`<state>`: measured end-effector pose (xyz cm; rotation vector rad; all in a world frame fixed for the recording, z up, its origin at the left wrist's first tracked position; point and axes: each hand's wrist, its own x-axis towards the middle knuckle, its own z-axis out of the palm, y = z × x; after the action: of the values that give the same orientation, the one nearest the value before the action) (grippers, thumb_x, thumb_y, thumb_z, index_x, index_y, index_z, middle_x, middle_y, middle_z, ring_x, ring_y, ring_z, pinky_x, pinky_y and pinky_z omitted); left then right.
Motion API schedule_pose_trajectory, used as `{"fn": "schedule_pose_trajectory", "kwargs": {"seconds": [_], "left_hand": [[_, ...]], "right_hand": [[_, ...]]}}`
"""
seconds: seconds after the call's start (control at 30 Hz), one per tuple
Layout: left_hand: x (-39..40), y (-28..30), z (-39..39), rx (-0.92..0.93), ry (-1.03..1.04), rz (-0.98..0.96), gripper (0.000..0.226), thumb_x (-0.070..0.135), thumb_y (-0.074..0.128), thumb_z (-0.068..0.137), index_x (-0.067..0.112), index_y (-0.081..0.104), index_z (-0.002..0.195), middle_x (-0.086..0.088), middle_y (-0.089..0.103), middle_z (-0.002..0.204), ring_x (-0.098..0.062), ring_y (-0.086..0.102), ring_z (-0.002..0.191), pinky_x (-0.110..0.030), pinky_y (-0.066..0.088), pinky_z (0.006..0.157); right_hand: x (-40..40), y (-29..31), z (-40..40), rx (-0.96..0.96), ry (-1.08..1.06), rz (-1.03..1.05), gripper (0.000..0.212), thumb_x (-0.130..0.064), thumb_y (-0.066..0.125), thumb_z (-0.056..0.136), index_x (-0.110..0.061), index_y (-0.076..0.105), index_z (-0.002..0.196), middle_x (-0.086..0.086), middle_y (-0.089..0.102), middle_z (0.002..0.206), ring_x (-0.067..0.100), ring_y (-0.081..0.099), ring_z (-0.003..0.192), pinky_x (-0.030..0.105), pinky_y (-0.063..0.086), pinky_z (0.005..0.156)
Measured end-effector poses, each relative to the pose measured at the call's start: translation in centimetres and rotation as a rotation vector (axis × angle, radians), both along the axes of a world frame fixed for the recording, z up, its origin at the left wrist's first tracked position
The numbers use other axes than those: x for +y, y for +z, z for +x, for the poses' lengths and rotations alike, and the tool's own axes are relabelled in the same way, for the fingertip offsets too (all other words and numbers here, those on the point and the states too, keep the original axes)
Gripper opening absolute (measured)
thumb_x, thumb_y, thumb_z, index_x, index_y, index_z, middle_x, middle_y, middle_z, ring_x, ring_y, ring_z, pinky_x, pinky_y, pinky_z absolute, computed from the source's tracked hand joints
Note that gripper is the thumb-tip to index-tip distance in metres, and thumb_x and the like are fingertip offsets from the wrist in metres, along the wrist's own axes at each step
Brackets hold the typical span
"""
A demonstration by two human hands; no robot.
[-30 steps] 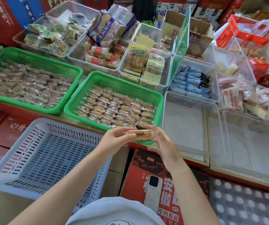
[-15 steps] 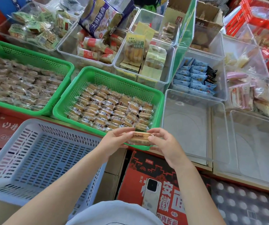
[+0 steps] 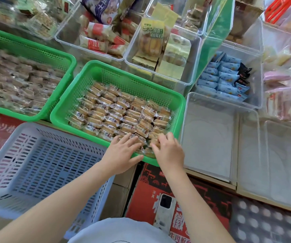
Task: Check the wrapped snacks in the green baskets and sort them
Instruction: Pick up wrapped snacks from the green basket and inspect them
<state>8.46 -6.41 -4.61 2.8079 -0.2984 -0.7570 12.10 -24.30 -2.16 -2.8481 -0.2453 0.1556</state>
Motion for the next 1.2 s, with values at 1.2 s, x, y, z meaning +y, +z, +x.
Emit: {"fn": "schedule_pose_trajectory", "kwargs": {"seconds": [1.2], "left_hand": [[-2.5, -1.1, 0.7, -0.047, -0.006, 0.037, 0.080, 0.079, -0.001, 0.091, 0.042, 0.012, 0.160, 0.001, -0.007, 0.170, -0.025, -0.011, 0.156, -0.055, 0.005, 0.123]], "right_hand": [[-0.7, -2.3, 4.4, 0.083, 0.245, -0.218, 0.016, -0.018, 0.053, 0.098, -0.019, 0.059, 0.112, -0.002, 0.061, 0.113, 0.023, 0.054, 0.109, 0.039, 0.034, 0.093]]}}
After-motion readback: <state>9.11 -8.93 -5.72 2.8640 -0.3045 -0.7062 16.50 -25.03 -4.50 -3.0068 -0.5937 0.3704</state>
